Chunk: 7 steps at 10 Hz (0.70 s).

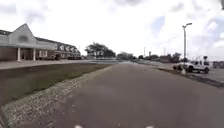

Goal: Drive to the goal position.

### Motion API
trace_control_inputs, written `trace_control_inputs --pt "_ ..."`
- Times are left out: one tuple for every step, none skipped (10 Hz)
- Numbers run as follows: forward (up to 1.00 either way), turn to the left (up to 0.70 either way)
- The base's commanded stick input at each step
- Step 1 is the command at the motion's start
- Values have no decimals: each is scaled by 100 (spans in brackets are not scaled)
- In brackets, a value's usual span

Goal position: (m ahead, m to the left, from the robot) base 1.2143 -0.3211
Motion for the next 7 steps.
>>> trace_control_inputs --pt "70 0" --pt "70 0" --pt "70 0" --pt "70 -2" --pt "70 -25" --pt "70 -35" --pt "70 -35"
